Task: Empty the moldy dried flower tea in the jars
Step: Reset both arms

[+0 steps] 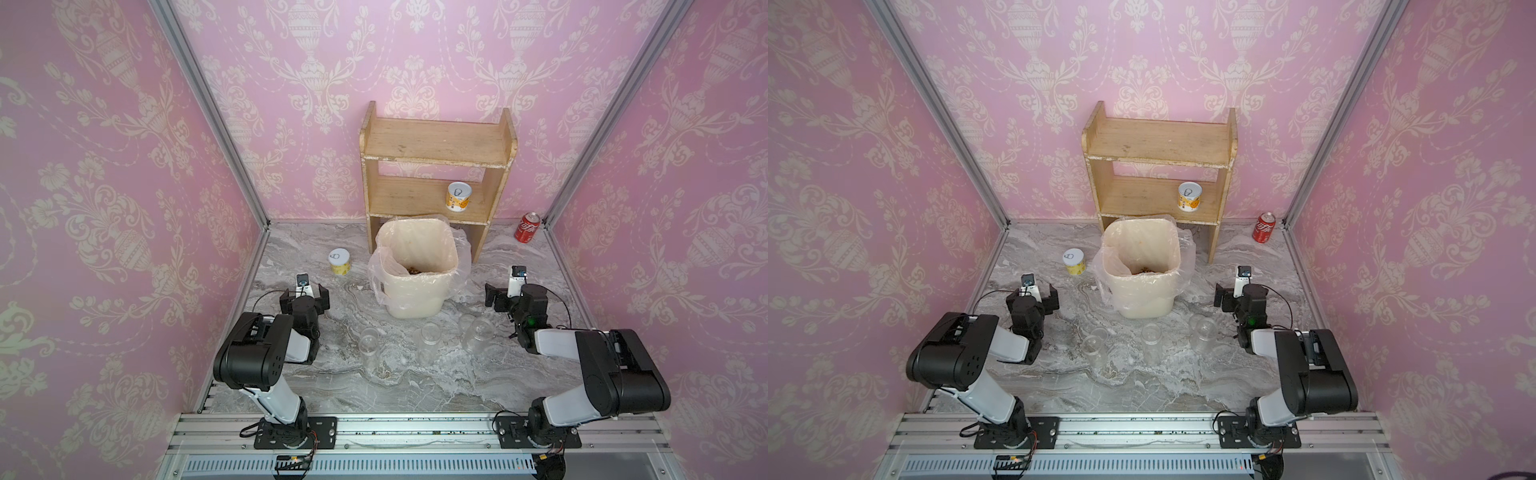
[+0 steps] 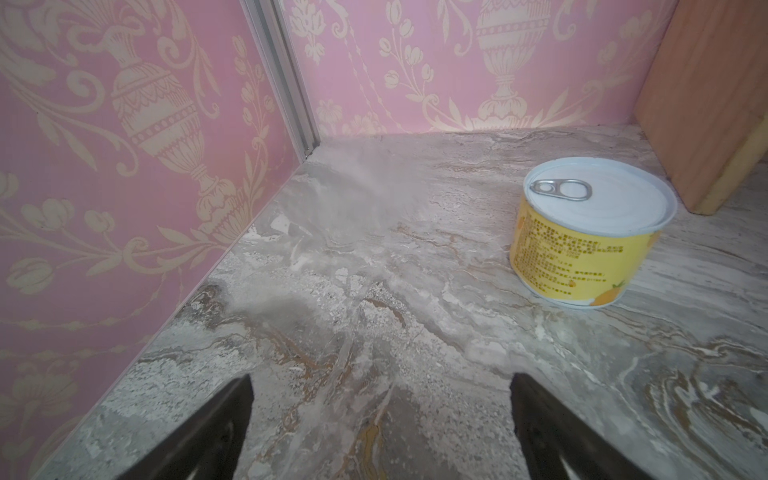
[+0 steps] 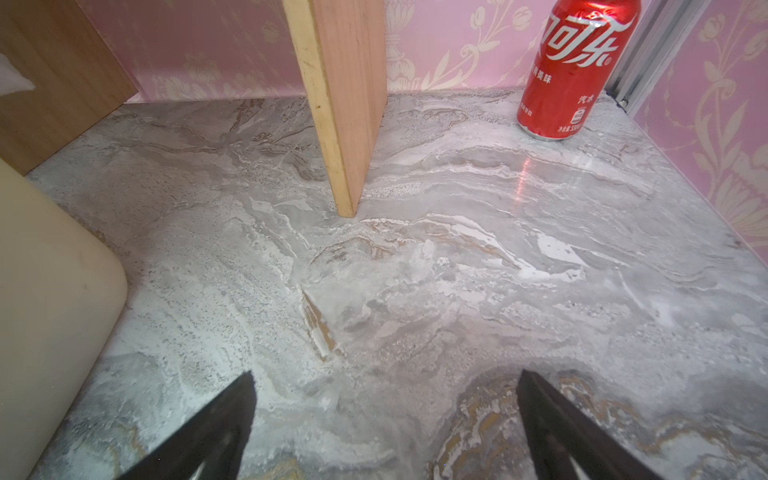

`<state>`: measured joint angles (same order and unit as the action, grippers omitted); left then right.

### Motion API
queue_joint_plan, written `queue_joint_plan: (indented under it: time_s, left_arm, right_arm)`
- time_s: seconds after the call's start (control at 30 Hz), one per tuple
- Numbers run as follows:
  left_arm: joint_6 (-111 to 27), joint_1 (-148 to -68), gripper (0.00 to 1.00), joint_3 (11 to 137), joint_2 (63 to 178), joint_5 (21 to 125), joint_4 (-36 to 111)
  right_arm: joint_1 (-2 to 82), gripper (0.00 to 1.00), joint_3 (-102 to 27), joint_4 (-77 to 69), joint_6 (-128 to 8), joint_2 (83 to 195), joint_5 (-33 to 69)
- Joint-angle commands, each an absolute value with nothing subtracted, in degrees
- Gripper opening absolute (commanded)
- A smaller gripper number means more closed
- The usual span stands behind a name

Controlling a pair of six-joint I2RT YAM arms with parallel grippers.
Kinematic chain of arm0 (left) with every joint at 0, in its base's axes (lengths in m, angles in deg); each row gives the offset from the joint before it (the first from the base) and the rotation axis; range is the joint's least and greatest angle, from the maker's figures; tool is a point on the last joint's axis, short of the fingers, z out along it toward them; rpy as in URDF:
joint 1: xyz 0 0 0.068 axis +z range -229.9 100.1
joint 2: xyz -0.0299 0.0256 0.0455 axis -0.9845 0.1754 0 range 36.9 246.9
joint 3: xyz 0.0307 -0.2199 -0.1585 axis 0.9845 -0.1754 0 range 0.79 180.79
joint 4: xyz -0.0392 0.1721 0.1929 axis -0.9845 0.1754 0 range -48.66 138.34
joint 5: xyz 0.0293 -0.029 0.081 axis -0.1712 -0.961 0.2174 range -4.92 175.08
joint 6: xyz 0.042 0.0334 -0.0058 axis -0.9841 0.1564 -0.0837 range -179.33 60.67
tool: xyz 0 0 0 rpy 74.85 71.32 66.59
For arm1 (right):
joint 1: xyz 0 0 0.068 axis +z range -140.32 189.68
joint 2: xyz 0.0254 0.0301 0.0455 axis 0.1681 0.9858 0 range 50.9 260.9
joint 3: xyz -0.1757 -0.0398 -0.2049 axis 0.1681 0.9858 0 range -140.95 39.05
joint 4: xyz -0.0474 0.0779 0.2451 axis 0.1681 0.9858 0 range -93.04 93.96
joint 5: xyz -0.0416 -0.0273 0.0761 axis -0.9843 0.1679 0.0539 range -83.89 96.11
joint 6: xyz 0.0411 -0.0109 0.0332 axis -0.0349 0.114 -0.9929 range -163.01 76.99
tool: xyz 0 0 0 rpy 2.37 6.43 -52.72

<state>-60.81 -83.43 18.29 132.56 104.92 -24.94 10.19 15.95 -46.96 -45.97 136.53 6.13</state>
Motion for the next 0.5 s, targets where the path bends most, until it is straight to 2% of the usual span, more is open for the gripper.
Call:
queue_joint_plan:
  time_s: [0.0,0.47]
  left_arm:
    - [-60.17,-83.03,0.99,18.79,131.74,104.01,-23.59]
    - [-60.01,-82.67,0.99,18.90,131.65,103.47,-23.12]
  right_arm:
    - [10.43,1.00,16.20,-48.43,-45.24,136.63,5.17]
    - [10.38,1.00,16.19,-48.30,-45.13,136.77,5.25]
